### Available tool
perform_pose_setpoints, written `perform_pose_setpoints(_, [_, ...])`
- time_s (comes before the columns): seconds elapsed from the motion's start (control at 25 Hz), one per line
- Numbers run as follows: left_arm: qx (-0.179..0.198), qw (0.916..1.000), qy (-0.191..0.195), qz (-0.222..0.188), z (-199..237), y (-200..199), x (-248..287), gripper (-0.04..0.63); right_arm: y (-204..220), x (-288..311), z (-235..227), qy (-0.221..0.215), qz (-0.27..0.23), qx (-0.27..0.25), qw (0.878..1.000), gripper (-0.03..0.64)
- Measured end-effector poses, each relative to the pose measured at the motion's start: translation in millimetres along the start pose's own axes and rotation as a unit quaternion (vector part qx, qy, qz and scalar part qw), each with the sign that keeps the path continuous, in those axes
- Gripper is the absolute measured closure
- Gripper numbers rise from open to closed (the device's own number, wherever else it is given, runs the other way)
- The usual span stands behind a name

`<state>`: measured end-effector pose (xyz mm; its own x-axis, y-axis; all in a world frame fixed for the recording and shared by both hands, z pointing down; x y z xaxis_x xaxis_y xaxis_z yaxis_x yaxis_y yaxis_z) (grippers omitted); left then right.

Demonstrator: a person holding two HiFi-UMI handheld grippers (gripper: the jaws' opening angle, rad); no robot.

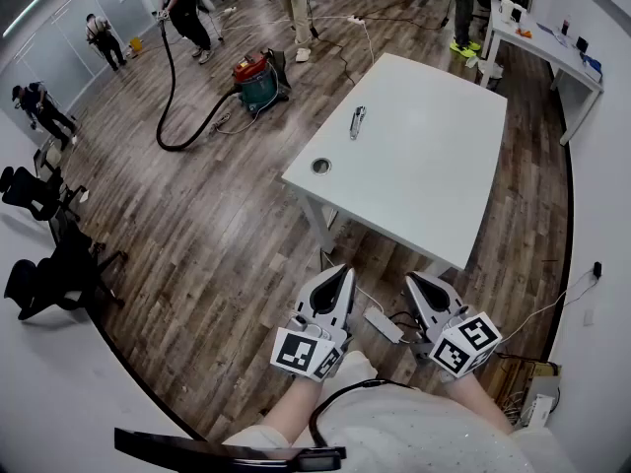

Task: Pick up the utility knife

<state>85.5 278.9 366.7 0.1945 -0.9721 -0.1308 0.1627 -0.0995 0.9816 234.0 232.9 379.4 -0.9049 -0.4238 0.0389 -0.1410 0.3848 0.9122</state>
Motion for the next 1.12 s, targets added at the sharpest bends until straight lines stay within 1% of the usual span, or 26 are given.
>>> perform_pose_setpoints(0.12, [0.001,1.0,0.003,-0.007,23,-5,8,0.589,0,28,-1,0.001,0.003,-0.004,1.0,0.607])
perform_pose_setpoints(0.24, [0.001,0.9999,-0.004,-0.011,44,-10,7,0.589,2,47,0,0.002,0.006,-0.006,1.0,0.607])
perform_pose_setpoints(0.56, [0.002,0.9994,-0.033,-0.013,90,-12,-2,0.589,1,78,-12,0.014,0.003,-0.009,1.0,0.607])
perform_pose_setpoints(0.72, [0.0,0.9991,-0.042,-0.01,102,-9,-1,0.589,3,89,-17,0.015,0.004,-0.003,1.0,0.607])
perform_pose_setpoints(0.92, [0.001,0.999,-0.041,-0.017,118,-13,14,0.589,-2,106,-22,0.012,0.0,-0.004,1.0,0.607])
perform_pose_setpoints(1.12, [0.006,0.9995,-0.024,-0.019,130,-15,34,0.589,-5,125,-33,0.016,-0.004,-0.003,1.0,0.607])
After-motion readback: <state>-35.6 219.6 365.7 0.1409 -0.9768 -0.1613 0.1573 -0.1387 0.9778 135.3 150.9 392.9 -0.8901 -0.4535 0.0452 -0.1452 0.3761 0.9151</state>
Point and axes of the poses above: the fingertips, and each gripper's own axes: x forward along the fingers, z to its left, y out of its underside, the point moved 4 cm from there along -x, backward along the fingers, and after that the axes turned 3 degrees about -y, right-handed, at the moved point
